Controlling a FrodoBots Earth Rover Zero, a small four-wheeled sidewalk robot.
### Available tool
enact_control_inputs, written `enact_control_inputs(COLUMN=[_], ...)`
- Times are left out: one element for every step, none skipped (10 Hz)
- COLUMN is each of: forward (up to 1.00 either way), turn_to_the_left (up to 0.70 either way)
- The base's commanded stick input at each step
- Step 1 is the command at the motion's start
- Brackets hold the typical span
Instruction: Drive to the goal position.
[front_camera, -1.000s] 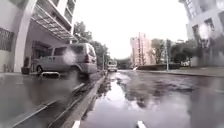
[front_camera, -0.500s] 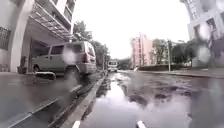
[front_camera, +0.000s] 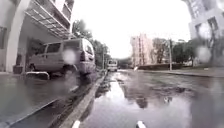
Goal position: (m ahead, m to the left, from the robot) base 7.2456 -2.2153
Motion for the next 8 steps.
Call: enact_control_inputs(forward=[0.70, 0.70, 0.70, 0.70, 0.70, 0.70, 0.70, 0.70], turn_to_the_left=[0.00, 0.00, 0.00, 0.00, 0.00, 0.00, 0.00, 0.00])
